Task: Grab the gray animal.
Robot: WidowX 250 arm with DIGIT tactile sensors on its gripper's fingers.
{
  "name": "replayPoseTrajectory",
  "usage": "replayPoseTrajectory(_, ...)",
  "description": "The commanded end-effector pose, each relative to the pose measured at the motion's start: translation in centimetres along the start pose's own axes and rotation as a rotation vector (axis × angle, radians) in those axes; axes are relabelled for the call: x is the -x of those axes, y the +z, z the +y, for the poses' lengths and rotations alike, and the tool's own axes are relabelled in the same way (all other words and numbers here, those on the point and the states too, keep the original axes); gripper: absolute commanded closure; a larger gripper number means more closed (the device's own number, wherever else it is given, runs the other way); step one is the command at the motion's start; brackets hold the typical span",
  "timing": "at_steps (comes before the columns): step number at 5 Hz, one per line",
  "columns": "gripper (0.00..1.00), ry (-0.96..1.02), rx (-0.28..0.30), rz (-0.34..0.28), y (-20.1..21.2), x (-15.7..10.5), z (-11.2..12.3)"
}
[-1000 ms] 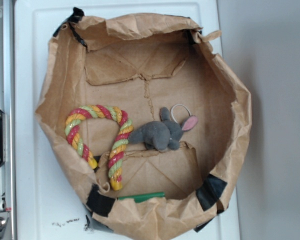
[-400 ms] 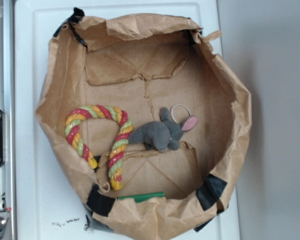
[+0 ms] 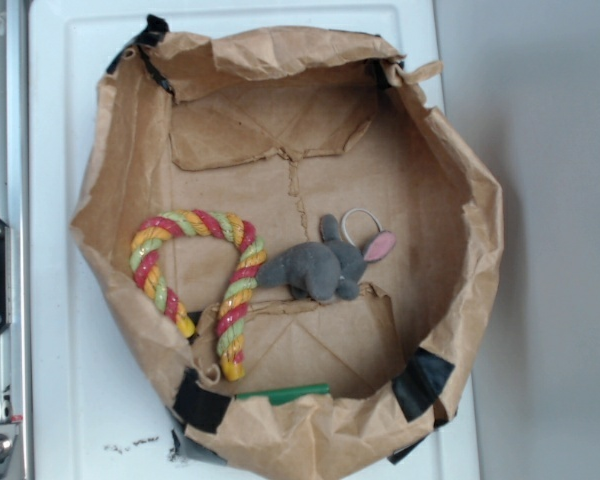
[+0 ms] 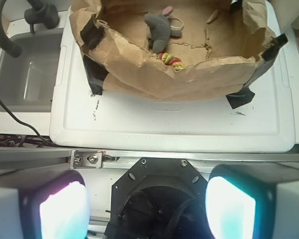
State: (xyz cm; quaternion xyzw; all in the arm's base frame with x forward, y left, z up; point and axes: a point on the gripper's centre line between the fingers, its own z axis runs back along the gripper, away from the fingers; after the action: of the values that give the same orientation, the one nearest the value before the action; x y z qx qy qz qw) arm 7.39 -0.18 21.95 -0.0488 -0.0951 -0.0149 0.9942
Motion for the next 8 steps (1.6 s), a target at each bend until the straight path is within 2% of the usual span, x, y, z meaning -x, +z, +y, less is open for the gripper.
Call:
replayPoseTrajectory(1,0.0,0.012,-0.004,0.001,0.3,-0.4,0.2)
replayPoseTrajectory(2,0.0,0.012,-0.004,0.001,0.3,-0.4,0.2)
replayPoseTrajectory(3,0.0,0.049,-0.037,0.02,-1.8,-5.2,-2.9)
replayPoseTrajectory(4,0.0,0.086,-0.032,0.038,-3.7,-9.6,-4.9)
replayPoseTrajectory(5,0.0,0.053,-0.012,0.01,-4.6,-11.3,-6.2)
replayPoseTrajectory(6,0.0,-0.005,0.039,-0.023,-5.9,-13.3,-5.6)
replayPoseTrajectory(7,0.0,-0.073,0.15,-0.078,-8.5,-17.0,-2.6)
replayPoseTrajectory(8,0.0,-0.139,0.217,-0.161,-10.1,-19.7,-0.4)
